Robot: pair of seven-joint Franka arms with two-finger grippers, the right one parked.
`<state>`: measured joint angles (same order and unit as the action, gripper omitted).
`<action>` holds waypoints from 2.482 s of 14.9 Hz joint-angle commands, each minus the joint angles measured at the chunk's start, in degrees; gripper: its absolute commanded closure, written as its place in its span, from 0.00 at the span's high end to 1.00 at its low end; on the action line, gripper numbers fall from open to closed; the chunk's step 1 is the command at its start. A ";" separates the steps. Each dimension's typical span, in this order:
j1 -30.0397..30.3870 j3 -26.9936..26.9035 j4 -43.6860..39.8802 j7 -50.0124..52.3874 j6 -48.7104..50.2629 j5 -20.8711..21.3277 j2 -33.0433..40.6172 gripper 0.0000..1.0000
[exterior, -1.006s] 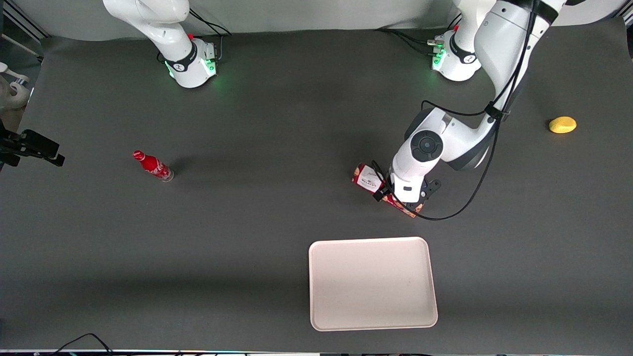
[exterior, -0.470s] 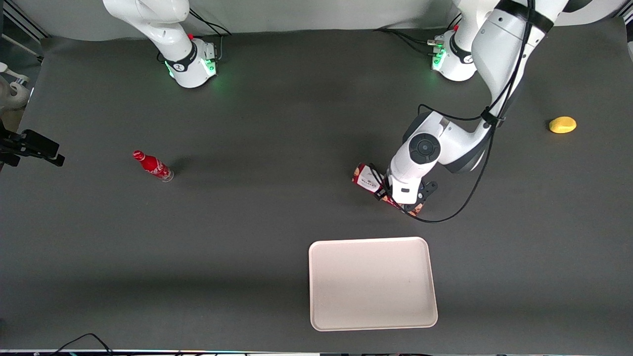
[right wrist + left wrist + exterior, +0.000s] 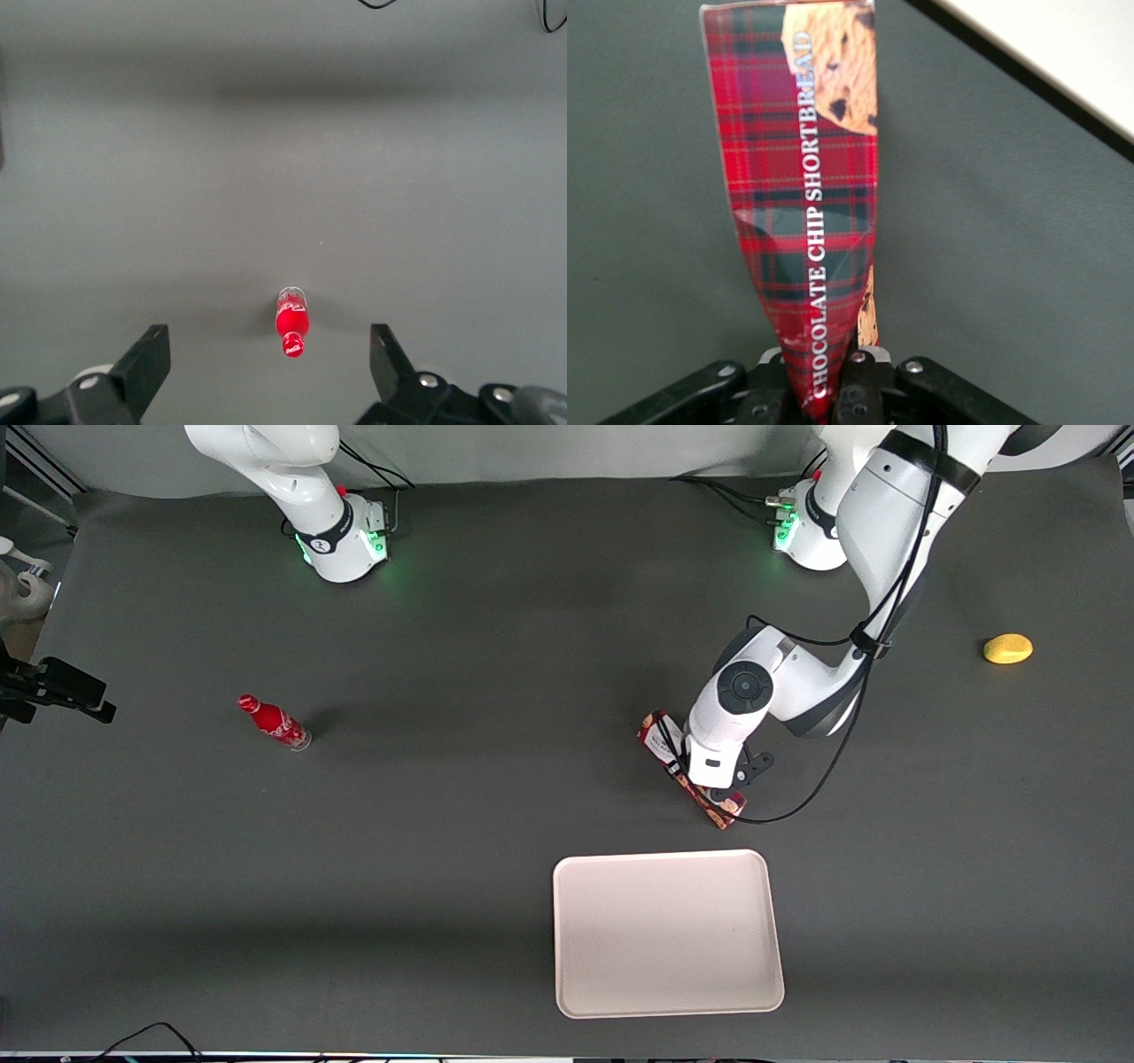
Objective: Place red cookie box on tray
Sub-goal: 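Lower the left gripper and close it on the cookie box's end, then lift the cookie box upright and carry it toward the white tray, then lower the cookie box onto the tray and open the left gripper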
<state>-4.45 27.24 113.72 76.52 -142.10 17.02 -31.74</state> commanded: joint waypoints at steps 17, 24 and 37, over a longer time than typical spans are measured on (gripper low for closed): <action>1.02 10.30 -39.19 -28.83 46.31 0.65 2.22 0.00; 0.94 2.91 -39.71 -51.11 31.02 -0.41 -7.35 0.00; -1.34 -6.49 -51.05 -50.68 18.71 4.60 -23.70 0.00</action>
<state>-3.38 23.23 69.02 26.09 -122.18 19.91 -51.21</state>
